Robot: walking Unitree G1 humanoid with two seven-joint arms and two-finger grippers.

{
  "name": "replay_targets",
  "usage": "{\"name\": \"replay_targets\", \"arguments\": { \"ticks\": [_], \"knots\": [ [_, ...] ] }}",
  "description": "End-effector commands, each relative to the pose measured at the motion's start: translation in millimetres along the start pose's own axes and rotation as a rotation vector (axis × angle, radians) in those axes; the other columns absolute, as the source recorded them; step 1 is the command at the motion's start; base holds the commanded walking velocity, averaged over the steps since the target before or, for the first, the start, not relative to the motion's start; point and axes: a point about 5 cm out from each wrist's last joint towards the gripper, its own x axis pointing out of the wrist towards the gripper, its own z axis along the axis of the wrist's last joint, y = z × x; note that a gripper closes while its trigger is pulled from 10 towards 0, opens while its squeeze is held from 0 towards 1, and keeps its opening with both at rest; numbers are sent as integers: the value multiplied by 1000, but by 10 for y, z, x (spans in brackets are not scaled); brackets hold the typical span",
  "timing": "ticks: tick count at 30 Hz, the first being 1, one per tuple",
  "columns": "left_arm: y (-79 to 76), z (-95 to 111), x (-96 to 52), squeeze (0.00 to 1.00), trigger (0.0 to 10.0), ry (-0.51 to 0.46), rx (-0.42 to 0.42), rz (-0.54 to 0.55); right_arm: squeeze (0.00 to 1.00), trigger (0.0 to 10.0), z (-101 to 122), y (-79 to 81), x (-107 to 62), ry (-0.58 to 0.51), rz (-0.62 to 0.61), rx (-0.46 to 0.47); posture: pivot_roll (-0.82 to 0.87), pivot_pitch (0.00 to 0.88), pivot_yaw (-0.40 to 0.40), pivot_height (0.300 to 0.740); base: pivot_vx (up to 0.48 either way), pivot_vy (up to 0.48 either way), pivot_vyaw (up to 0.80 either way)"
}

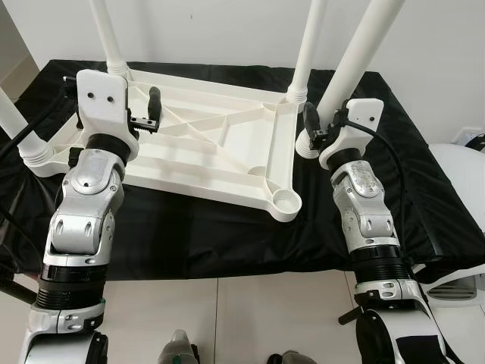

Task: Building children table

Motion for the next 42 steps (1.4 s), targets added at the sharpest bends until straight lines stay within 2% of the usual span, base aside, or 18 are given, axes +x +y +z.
{"name": "replay_targets", "arguments": {
  "ticks": [1,4,8,13,14,42],
  "knots": [
    [26,-21,-41,0,10000,-11,16,93,0,10000,14,-11,-12,-20,-6,-29,97,0,0,740,0,0,0],
    [19,-116,-128,0,10000,11,8,115,0,10000,-23,-39,-61,-13,-25,-31,92,0,0,740,0,0,0],
    [13,-147,-152,0,10000,20,4,121,0,10000,-41,-45,-78,-9,-31,-33,92,0,0,740,0,0,0],
    [-23,-288,-258,0,10000,60,-2,131,0,10000,-222,-27,-205,47,-52,-32,92,0,0,740,0,0,0],
    [-24,-302,-271,0,10000,63,-5,131,0,10000,-238,-23,-220,52,-51,-30,90,79,-54,740,0,0,0],
    [-24,-302,-271,0,10000,63,-5,131,0,10000,-238,-23,-220,52,-51,-30,90,79,-54,740,0,0,0]
  ]
}}
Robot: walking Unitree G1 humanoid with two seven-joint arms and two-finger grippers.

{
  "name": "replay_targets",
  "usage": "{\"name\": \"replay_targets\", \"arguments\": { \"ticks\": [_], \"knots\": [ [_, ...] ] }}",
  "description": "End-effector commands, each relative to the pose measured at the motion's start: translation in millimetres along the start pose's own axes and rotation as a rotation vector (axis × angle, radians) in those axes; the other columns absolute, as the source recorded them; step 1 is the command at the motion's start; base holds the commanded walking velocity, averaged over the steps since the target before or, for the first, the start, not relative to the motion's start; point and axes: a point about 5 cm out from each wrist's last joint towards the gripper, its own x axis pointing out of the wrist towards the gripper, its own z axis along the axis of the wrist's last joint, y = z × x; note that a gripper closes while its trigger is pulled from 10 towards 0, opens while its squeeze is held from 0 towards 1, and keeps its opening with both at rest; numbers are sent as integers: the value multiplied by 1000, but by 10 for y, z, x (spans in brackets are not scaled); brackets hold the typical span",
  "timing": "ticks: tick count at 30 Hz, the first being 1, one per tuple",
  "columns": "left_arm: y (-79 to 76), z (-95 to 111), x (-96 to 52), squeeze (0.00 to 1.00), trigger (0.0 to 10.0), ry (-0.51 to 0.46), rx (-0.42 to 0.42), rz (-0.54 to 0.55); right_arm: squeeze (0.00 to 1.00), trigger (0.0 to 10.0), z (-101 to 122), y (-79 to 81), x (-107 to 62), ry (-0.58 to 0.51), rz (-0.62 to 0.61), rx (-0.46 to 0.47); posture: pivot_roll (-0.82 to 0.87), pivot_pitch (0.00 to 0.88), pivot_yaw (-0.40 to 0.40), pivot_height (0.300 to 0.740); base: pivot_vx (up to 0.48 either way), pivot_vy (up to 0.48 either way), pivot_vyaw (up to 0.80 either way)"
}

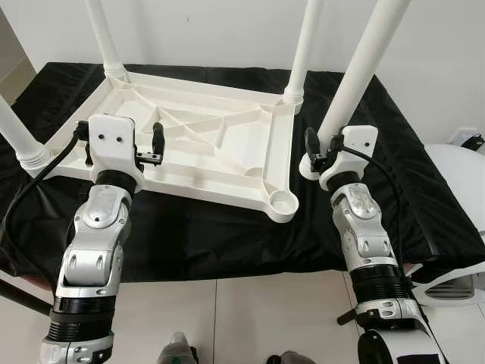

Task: Building children table

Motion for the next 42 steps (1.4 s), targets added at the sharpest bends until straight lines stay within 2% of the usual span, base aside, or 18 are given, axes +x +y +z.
{"name": "replay_targets", "arguments": {
  "ticks": [1,32,33,36,42],
  "knots": [
    [44,28,3,0,10000,-14,5,107,0,10000,41,19,17,-24,2,-2,90,79,-54,740,0,0,0],
    [44,28,3,0,10000,-14,5,107,0,10000,41,19,17,-24,2,-2,90,79,-54,740,0,0,0],
    [44,18,-6,0,10000,-11,3,107,0,10000,31,21,5,-21,3,-1,90,0,0,740,0,0,0],
    [-31,2,-40,0,10000,-10,20,72,0,10000,25,79,-77,-30,28,-25,83,0,0,740,0,0,0],
    [-41,-4,-44,0,10000,-9,19,70,0,10000,29,86,-82,-33,34,-30,82,0,0,740,0,0,0]
  ]
}}
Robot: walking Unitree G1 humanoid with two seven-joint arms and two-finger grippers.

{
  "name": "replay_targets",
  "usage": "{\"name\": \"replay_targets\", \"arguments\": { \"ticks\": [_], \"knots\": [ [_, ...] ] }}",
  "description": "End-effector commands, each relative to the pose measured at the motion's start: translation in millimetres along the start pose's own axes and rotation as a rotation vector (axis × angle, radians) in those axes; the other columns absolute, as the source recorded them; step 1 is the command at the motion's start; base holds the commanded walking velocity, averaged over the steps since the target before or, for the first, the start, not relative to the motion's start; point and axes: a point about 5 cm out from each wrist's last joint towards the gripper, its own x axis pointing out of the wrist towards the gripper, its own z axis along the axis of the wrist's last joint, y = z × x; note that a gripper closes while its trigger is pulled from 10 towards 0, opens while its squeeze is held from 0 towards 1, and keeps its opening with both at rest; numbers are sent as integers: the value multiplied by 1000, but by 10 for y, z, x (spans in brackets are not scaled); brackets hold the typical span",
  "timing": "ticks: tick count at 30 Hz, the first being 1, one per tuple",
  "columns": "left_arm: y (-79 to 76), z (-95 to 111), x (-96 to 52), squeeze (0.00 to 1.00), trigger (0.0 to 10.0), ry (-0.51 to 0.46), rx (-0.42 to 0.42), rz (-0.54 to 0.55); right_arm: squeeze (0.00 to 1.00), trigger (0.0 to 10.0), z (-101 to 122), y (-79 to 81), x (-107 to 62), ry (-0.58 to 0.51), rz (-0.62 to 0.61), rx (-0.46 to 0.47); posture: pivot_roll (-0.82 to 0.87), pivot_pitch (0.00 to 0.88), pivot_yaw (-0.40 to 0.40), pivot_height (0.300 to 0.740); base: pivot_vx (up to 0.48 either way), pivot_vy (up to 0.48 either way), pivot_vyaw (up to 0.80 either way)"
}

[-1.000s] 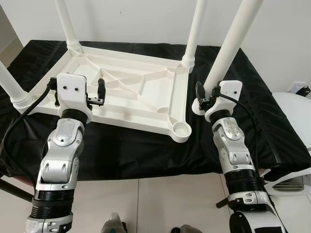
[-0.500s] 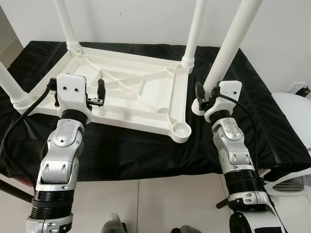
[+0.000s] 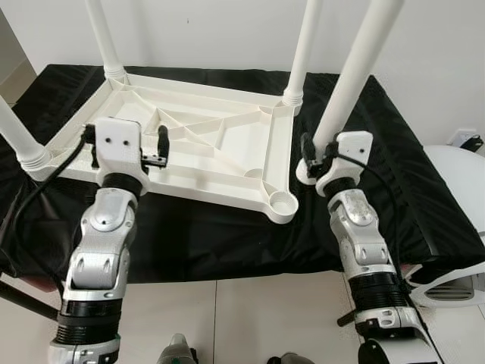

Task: Building children table

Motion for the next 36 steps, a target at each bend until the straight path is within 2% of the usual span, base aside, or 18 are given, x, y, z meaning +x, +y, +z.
{"name": "replay_targets", "arguments": {
  "ticks": [1,16,18,20,21,22,36],
  "knots": [
    [34,20,-22,0,10000,-16,4,72,0,10000,64,10,4,-37,4,-3,82,0,0,740,0,0,0],
    [25,-107,-84,0,10000,14,7,86,0,10000,-24,-4,-65,-10,-8,-17,79,0,0,740,0,0,0],
    [25,-236,-152,0,10000,49,4,99,0,10000,-136,-8,-121,22,-21,-16,80,0,0,740,0,0,0],
    [22,-277,-172,0,10000,59,0,103,0,10000,-174,-3,-142,33,-24,-14,80,0,0,740,0,0,0],
    [22,-277,-172,0,10000,59,0,103,0,10000,-174,-3,-142,33,-24,-14,80,0,0,740,0,0,0],
    [19,-289,-177,0,10000,61,-4,104,0,10000,-183,0,-146,36,-23,-14,80,87,-48,740,0,0,0],
    [19,-289,-177,0,10000,61,-4,104,0,10000,-183,0,-146,36,-23,-14,80,87,-48,740,0,0,0]
  ]
}}
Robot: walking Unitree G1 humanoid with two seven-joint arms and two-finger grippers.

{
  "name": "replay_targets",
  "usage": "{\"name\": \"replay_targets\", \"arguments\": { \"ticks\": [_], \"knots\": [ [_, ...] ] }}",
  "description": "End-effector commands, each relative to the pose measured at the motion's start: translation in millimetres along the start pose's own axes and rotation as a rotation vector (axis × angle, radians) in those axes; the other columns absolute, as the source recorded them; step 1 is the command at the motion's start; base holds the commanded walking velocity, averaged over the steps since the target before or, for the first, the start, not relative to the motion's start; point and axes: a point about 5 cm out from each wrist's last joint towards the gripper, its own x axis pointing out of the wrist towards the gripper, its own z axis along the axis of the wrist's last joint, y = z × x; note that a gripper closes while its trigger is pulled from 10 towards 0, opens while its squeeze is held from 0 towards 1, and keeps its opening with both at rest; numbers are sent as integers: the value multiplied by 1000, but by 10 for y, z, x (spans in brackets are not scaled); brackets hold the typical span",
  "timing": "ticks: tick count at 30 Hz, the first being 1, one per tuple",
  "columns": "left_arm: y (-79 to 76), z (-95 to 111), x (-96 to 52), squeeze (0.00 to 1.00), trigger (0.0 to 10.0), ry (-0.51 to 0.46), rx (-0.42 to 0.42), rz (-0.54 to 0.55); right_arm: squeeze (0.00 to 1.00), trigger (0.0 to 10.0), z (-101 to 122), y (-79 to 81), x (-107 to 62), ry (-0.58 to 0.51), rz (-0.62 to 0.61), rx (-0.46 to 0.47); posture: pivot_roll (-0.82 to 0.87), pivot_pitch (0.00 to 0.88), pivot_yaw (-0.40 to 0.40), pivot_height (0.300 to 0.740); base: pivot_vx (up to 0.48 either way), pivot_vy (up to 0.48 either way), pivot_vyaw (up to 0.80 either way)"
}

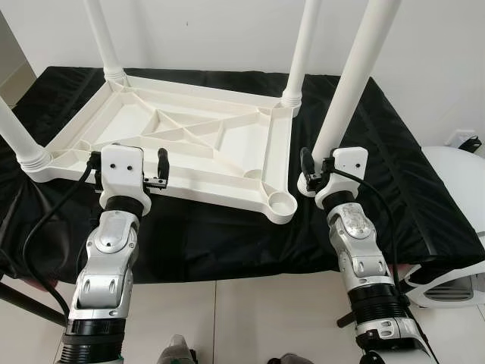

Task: Building children table

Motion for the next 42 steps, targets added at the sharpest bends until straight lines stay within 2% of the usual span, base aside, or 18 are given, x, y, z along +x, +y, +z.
{"name": "replay_targets", "arguments": {
  "ticks": [1,42],
  "knots": [
    [44,-24,-8,0,10000,11,4,84,0,10000,-15,16,-13,-1,0,0,80,87,-48,740,0,0,0],
    [44,-24,-8,0,10000,11,4,84,0,10000,-15,16,-13,-1,0,0,80,87,-48,740,0,0,0]
  ]
}}
